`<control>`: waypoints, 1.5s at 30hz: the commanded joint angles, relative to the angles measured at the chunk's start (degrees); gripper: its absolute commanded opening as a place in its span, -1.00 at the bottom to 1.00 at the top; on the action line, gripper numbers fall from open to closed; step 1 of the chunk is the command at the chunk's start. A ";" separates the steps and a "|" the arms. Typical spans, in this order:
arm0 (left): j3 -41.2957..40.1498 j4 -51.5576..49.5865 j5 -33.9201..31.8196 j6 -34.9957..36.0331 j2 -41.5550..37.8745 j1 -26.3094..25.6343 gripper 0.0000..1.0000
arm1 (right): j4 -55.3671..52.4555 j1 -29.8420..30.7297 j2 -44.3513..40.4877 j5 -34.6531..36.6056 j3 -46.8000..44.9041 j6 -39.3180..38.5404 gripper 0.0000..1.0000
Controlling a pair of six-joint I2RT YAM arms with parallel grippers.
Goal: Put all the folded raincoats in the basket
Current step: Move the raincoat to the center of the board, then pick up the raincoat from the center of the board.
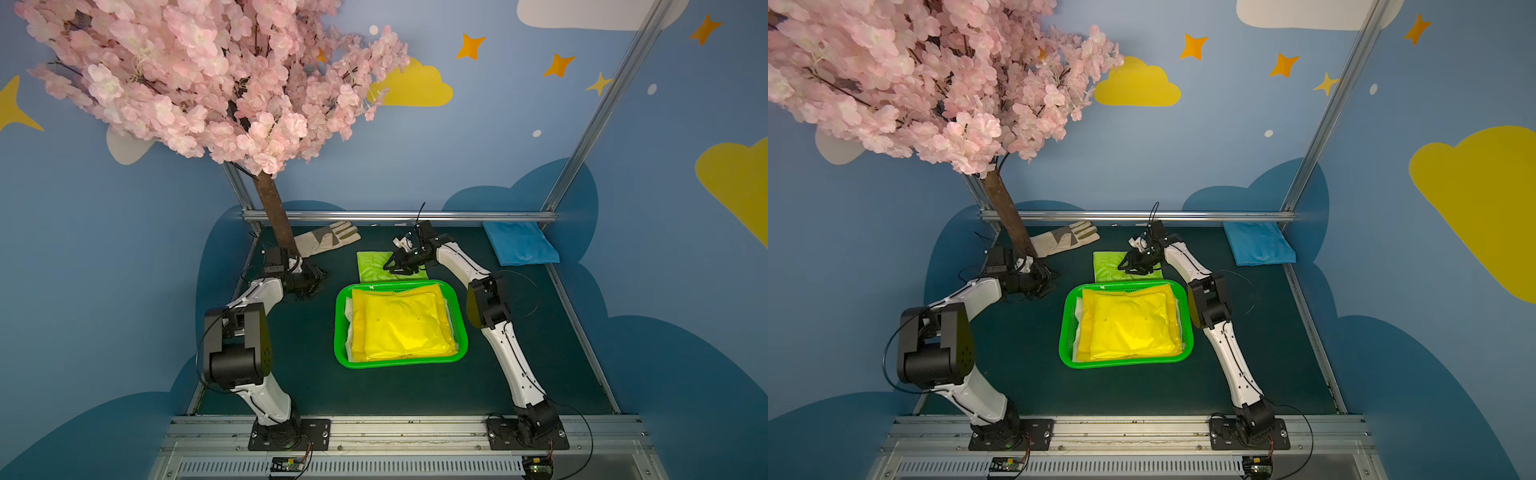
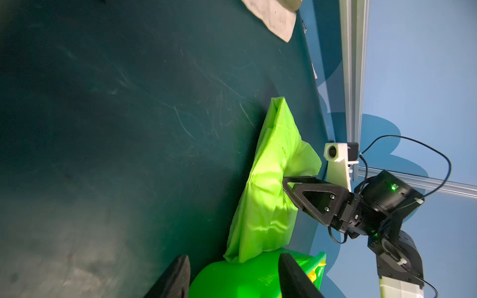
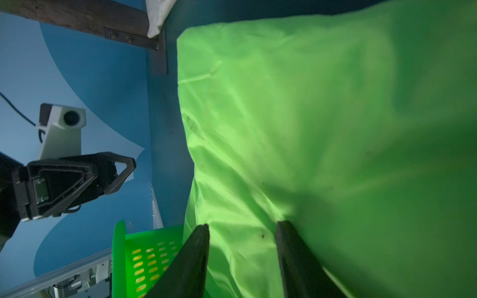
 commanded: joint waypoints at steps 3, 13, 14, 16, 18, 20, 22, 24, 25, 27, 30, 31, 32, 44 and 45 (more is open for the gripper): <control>2.41 9.31 6.77 0.84 9.11 -3.22 0.17 | -1.04 -2.81 -7.23 -2.22 -2.90 1.07 0.08; 11.24 11.33 9.54 2.71 21.81 -7.61 0.18 | 4.73 -13.68 -23.16 5.59 -27.95 1.44 0.44; 11.25 12.51 9.94 2.30 22.70 -7.87 0.18 | 4.99 -14.58 -23.83 7.17 -30.68 0.99 0.45; 11.61 13.99 10.81 1.77 24.13 -8.32 0.18 | 5.98 -16.15 -24.27 7.65 -34.66 0.66 0.46; 12.40 14.18 11.13 1.94 25.28 -9.26 0.18 | 6.64 -16.68 -23.84 7.75 -37.27 0.39 0.41; 13.62 13.54 10.84 2.26 26.61 -10.05 0.16 | 7.61 -16.28 -22.48 6.17 -38.69 0.59 0.31; 14.47 13.48 11.16 2.14 27.86 -10.64 0.11 | 8.21 -15.23 -20.74 4.77 -38.82 1.24 0.21; 14.94 13.48 11.29 2.02 28.67 -11.06 0.07 | 8.29 -13.66 -19.12 3.81 -37.89 1.42 0.16; 15.15 13.48 11.36 1.96 28.96 -11.14 0.05 | 8.30 -12.58 -18.18 3.26 -36.98 1.58 0.15; 15.44 13.53 11.62 1.82 29.30 -11.24 -0.01 | 8.30 -10.84 -16.24 2.04 -34.75 2.38 0.15; 16.44 12.56 11.68 2.03 29.34 -11.35 -0.14 | 9.48 -9.20 -13.53 -0.01 -30.99 5.11 0.10; 16.89 11.81 11.57 2.35 29.28 -11.29 -0.19 | 10.02 -8.70 -12.70 -0.58 -29.73 6.02 0.07; 17.28 11.19 11.32 2.57 29.09 -11.28 -0.25 | 9.91 -8.29 -11.97 -0.91 -28.34 6.37 0.03; 19.95 4.34 8.12 4.27 21.59 -11.20 -0.95 | 13.02 -8.03 -16.10 -2.35 -24.44 9.46 -0.89; 20.38 3.90 8.09 4.35 21.01 -11.15 -0.95 | 12.87 -8.14 -16.66 -2.43 -24.16 9.54 -0.90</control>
